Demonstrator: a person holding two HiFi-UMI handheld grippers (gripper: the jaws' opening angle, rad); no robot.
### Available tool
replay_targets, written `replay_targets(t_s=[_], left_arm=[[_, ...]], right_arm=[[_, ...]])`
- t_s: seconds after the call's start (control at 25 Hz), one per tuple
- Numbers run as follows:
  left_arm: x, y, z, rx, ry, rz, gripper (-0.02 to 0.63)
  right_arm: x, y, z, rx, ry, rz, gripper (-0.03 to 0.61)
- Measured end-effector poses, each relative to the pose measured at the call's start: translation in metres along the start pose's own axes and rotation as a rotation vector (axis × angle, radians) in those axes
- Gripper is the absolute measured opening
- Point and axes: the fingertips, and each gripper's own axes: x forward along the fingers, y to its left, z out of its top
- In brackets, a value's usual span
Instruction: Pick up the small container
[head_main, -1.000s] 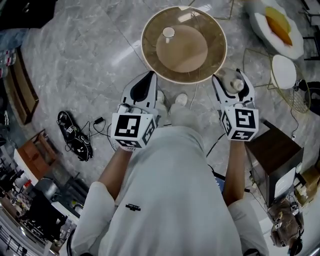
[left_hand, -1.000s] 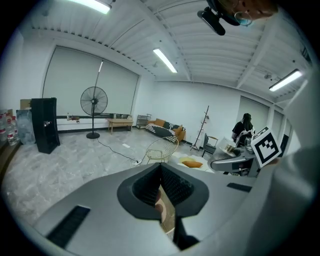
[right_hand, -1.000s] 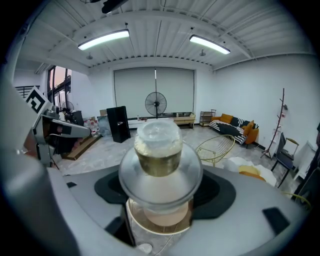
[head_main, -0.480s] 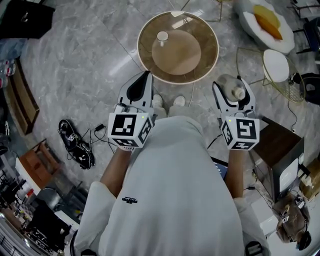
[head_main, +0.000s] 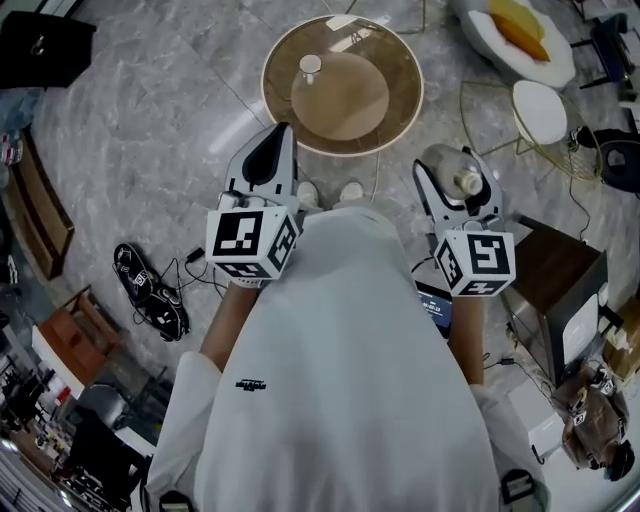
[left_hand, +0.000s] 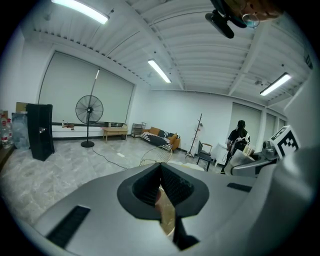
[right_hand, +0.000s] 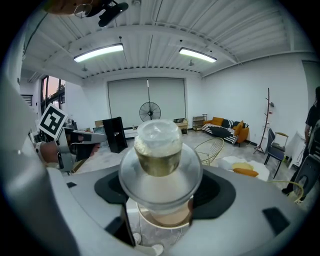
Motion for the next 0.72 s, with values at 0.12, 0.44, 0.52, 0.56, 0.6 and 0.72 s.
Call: replay_targets(t_s=[0.12,0.44,0.52,0.56,0.6,0.72], left_arm=[[-0.002,0.001,0.007,0.011,-0.012,-0.003,0.018],[-0.006,0.004,0.008,0.014,-0.009,-0.006,0.018],[-0.004,0.004,0.007,0.014,-0.007,-0.010,0.018],[-0.003,0.004,0.008,0.013,-0.008,-0.012,0.018],[-0.003,0.004,0.008,0.012,-0.009,-0.015,0.018],[-0.002,0.006,0.010,0.010,-0.013,-0.019,0.018]], right_arm=[[0.000,0.006,-0.001,0.002,0.001,0.009,0.337],[0.003,0.021,0.010,-0.026,-0.018,0.041,0.337],[0.005,0.024,0.012,-0.031,-0.020,0.046,0.337],[0.007,0.025,0.012,-0.033,-0.021,0.048,0.337],[0.008,0.026,0.012,-0.036,-0.020,0.049,0.337],[0.011,0.029,0.014,-0.038,-0.022,0.050,0.337]])
